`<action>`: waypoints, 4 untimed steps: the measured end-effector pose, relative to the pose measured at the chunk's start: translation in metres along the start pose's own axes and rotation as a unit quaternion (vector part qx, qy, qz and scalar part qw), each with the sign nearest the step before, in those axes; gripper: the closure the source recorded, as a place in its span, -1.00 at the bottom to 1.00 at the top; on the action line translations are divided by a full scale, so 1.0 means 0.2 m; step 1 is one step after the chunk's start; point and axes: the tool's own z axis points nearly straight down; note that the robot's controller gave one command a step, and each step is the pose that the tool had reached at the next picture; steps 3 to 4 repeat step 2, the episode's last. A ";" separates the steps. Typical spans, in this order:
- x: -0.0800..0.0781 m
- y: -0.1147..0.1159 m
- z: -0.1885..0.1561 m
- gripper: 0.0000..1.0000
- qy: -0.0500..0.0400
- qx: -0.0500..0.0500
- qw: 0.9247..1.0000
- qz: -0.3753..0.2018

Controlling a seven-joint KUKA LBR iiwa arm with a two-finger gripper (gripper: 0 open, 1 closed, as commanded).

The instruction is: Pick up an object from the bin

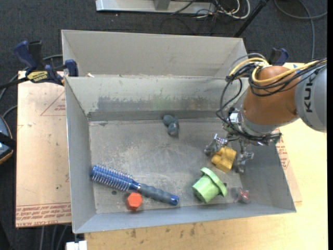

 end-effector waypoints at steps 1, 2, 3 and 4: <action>0.00 -0.01 -0.01 1.00 -0.001 0.002 1.000 0.000; -0.02 -0.10 -0.78 1.00 0.000 0.003 0.998 -0.067; -0.02 -0.10 -0.78 1.00 0.000 0.003 0.998 -0.067; -0.02 -0.10 -0.78 1.00 0.000 0.003 0.998 -0.067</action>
Offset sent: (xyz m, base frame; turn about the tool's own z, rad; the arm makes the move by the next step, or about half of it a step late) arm 0.0000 0.0000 0.0000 0.0000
